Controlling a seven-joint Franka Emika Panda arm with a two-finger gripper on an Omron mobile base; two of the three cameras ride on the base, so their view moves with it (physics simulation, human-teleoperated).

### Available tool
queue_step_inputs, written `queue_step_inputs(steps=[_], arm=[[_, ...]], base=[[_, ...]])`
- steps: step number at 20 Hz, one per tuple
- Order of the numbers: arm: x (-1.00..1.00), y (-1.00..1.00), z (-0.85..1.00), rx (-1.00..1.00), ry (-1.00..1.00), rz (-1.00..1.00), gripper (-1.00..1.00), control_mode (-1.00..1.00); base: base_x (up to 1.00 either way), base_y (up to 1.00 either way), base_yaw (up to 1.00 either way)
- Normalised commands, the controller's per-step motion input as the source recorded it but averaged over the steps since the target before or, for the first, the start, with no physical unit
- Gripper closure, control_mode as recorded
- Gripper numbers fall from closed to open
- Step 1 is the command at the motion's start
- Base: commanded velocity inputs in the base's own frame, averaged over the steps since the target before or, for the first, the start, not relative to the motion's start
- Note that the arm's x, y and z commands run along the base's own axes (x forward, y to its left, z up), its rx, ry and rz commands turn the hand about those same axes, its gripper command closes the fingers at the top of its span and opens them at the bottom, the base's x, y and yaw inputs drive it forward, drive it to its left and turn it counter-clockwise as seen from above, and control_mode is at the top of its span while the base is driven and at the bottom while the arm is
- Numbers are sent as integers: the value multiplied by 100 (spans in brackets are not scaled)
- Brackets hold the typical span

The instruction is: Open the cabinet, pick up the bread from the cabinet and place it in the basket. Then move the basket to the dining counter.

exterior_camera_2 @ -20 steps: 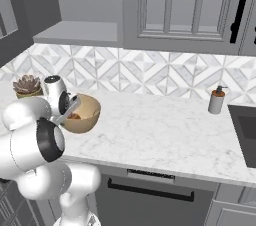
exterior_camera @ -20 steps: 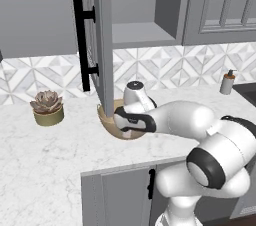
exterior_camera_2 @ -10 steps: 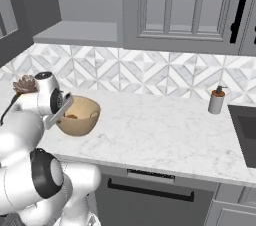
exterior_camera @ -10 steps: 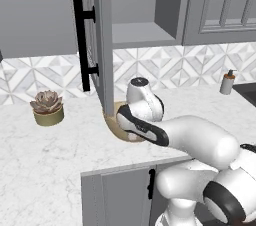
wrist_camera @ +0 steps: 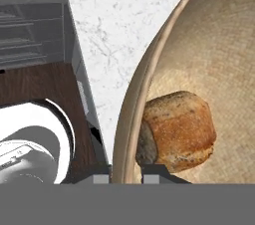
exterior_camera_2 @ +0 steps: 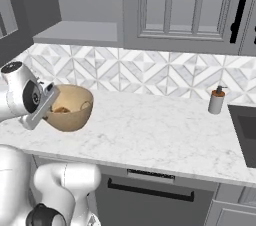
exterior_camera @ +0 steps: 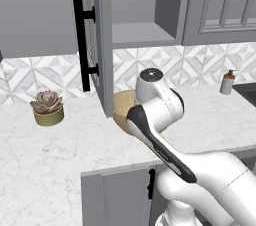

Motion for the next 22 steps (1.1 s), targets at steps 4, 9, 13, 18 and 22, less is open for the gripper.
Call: queue_step_inputs(steps=[4,9,13,18,22], arm=[[-62,-12,99,-7,-6,6,100,-100],[-41,-17,92,-4,-21,1,100,-100],[-25,-37,62,1,-17,0,100,-100],[0,-34,1,8,0,0,100,-100],[0,0,0,0,0,0,100,-100]], base=[[0,0,0],[0,0,0],[0,0,0],[0,0,0],[0,0,0]])
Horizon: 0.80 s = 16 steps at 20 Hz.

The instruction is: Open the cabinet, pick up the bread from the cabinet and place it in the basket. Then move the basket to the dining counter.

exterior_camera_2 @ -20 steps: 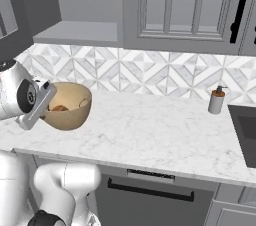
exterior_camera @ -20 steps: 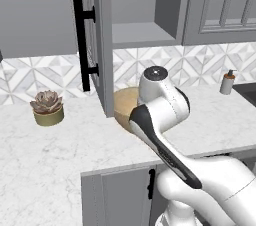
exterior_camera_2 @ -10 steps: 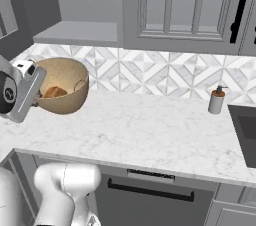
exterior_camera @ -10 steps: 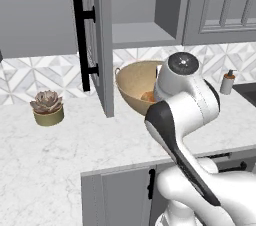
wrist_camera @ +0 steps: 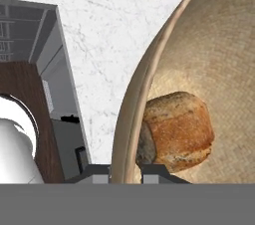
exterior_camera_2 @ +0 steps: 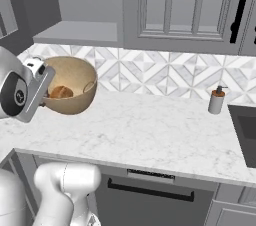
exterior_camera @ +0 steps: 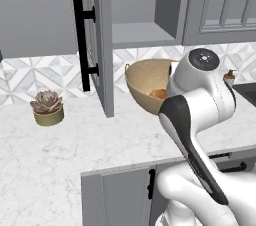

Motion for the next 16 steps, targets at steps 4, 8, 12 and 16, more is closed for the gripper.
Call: queue_step_inputs(steps=[4,8,12,16], arm=[[0,0,0,0,0,0,100,100],[0,0,0,0,0,0,100,100],[0,0,0,0,0,0,100,100],[0,0,0,0,0,0,100,100]], base=[[-35,-21,-6],[-97,-47,-16],[-95,-43,-21],[-52,-40,-48]])
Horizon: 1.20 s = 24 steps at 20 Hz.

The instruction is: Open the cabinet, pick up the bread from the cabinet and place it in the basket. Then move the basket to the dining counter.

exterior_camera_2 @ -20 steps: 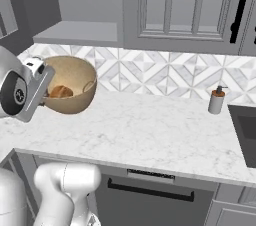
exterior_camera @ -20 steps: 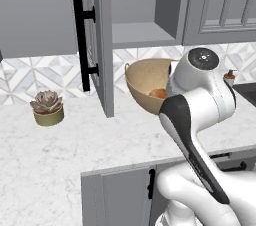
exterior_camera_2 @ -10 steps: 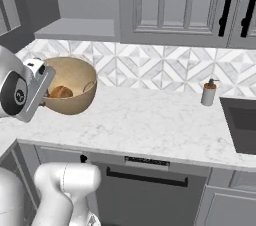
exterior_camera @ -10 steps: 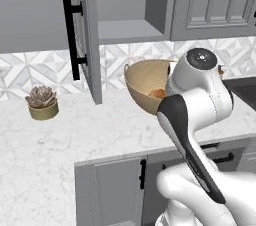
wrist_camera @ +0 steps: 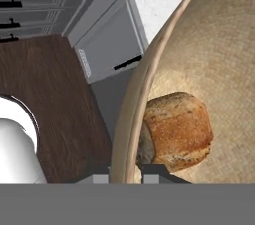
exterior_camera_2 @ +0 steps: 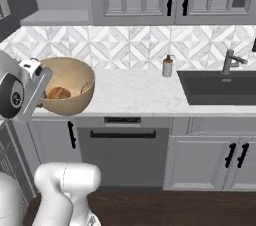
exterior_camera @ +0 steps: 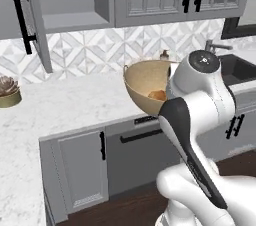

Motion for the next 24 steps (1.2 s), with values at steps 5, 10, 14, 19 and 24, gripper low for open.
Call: queue_step_inputs(steps=[5,10,14,19,24], arm=[[0,0,0,0,0,0,100,100],[0,0,0,0,0,0,100,100],[0,0,0,0,0,0,100,100],[0,0,0,0,0,0,100,100],[0,0,0,0,0,0,100,100]], base=[[-20,-40,-58],[-15,-38,-63],[-1,-52,-63],[30,-58,-59],[53,-59,-55]])
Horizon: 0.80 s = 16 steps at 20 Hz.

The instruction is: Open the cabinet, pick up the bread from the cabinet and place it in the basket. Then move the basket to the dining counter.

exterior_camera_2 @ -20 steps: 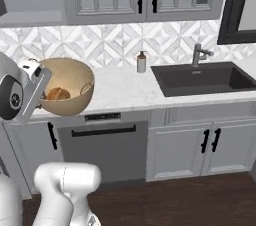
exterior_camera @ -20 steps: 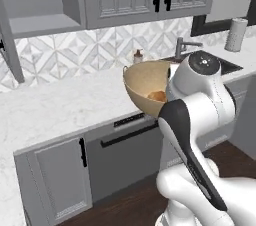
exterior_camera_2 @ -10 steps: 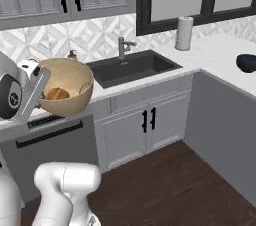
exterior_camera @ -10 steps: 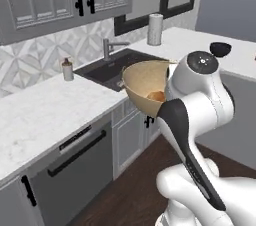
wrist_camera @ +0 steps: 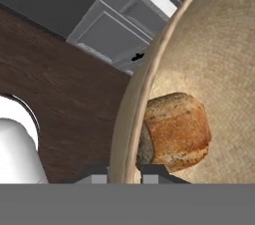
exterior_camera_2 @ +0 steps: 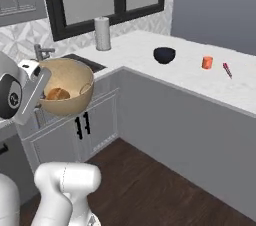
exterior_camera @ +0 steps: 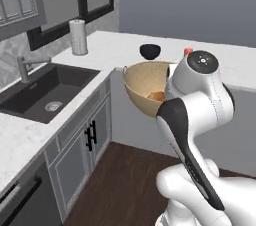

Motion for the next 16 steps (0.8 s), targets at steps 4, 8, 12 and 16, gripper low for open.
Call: queue_step_inputs(steps=[4,8,12,16], arm=[[0,0,0,0,0,0,100,100],[0,0,0,0,0,0,100,100],[0,0,0,0,0,0,100,100],[0,0,0,0,0,0,100,100]], base=[[42,-67,-51],[31,-72,-48],[23,-63,-46],[37,-51,-40]])
